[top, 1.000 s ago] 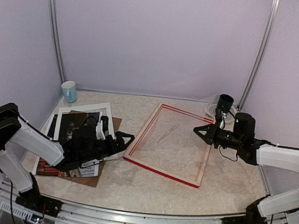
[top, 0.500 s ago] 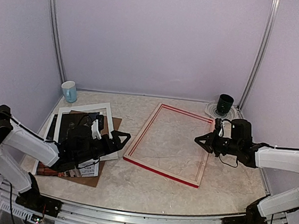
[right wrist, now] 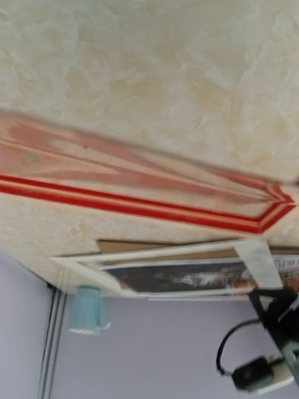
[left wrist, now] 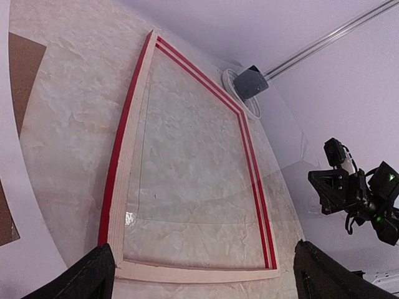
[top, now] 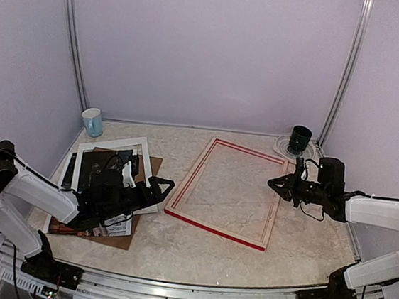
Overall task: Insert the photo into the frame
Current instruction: Adjust the glass panel to frame the body.
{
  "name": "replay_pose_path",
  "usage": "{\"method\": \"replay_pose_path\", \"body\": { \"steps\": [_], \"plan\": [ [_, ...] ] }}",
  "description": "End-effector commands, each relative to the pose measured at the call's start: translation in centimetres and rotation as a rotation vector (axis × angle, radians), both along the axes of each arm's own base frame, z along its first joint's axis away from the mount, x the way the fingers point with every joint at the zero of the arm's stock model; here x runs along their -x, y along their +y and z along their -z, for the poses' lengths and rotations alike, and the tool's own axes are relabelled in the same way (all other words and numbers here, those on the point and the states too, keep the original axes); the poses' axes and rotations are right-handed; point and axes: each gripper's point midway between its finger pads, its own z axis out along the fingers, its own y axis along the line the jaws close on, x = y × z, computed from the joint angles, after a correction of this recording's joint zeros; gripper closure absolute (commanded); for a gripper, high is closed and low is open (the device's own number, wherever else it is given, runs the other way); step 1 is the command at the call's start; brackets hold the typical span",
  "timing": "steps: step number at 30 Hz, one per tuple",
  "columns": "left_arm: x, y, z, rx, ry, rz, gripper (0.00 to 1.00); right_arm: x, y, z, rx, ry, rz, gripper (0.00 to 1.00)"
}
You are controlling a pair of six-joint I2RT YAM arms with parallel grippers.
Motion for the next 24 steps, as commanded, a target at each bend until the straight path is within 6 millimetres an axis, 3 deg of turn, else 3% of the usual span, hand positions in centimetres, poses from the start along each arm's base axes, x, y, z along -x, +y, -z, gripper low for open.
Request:
{"method": "replay_pose_path", "body": {
  "steps": [1, 9, 24],
  "plan": [
    [0.2, -0.1, 0.3, -0.01, -0.008, 0.003, 0.01, 0.0, 0.8, -0.8, -0.096, -0.005, -0.055, 0.99],
    [0.3, -0.5, 0.6, -0.011, -0.003, 0.008, 0.01, 0.5, 1.8, 1.2, -0.218, 0.076, -0.103, 0.99],
    [0.4, -1.0, 1.1, -0.01, 0.007, 0.019, 0.01, 0.4, 1.2, 1.4, -0.324, 0.101, -0.093, 0.99]
  ]
}}
